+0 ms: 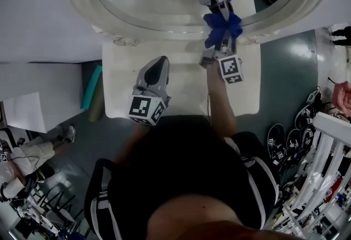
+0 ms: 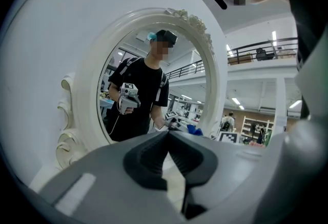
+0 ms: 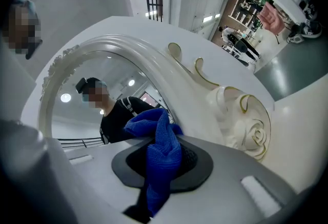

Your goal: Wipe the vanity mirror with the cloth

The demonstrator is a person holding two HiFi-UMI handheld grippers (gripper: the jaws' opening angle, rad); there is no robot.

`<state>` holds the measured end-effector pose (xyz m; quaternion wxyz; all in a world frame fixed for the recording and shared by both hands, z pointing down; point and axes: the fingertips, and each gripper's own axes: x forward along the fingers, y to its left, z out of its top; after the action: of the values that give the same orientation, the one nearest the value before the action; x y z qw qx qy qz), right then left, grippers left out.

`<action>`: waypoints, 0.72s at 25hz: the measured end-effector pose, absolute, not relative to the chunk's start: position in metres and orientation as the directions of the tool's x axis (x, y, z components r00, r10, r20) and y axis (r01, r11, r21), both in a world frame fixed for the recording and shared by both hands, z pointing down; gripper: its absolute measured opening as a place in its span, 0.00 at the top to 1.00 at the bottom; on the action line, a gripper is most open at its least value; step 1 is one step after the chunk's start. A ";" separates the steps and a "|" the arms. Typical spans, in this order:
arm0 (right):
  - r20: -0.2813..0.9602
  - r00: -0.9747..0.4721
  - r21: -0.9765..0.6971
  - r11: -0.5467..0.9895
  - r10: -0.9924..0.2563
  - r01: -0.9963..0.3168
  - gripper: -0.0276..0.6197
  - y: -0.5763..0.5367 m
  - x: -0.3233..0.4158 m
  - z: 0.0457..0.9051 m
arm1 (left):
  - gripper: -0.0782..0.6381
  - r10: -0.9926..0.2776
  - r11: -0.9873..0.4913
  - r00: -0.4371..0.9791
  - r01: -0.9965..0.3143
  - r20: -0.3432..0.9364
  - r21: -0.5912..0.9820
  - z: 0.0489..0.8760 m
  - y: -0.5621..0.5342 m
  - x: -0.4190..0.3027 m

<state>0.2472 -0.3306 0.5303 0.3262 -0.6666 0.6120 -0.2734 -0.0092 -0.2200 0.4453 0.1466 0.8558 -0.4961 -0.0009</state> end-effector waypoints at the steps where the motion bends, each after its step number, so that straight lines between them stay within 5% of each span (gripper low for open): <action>1: -0.044 0.106 -0.764 -0.035 -0.993 -0.644 0.89 -0.331 0.247 0.529 | 0.88 -0.851 -0.462 0.505 -0.850 0.142 0.253 0.448 -0.219 -0.013; 18: -0.324 0.150 -0.594 0.077 -0.934 -0.800 0.89 -0.330 0.279 0.377 | 0.88 -0.853 -0.484 0.517 -0.833 0.066 0.269 0.431 -0.190 -0.028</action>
<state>0.2786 -0.3297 0.3766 0.3504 -0.6724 0.6450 -0.0954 -0.0276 -0.1895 0.4313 0.1345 0.8606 -0.4897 -0.0380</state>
